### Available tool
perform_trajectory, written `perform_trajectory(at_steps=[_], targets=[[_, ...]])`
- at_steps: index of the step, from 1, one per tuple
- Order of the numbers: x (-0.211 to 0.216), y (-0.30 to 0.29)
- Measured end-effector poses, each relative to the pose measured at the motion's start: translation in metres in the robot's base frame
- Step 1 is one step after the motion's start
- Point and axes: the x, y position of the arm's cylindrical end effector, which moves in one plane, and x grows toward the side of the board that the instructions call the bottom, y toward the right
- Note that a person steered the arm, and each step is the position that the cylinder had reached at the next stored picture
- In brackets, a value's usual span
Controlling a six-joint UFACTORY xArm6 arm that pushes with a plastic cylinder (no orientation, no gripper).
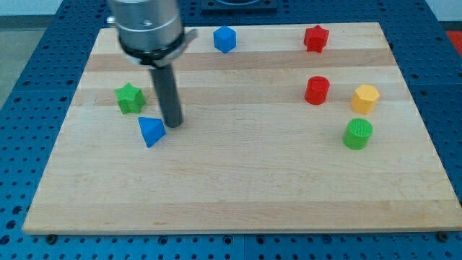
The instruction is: Push the yellow hexagon to green star
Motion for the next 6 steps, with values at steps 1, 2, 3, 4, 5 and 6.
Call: perform_trajectory(at_steps=[1, 2, 3, 4, 5, 6], targets=[[0.029, -0.042], [0.056, -0.052], [0.082, -0.06], [0.054, -0.033], [0.008, 0.019], [-0.02, 0.049]])
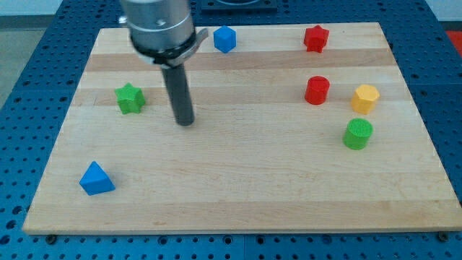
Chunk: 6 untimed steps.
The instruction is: Push the yellow hexagon to green star
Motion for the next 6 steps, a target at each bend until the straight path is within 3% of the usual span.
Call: perform_trajectory(at_steps=[2, 4, 6], targets=[[-0.047, 0.077], [-0.044, 0.075], [-0.105, 0.171]])
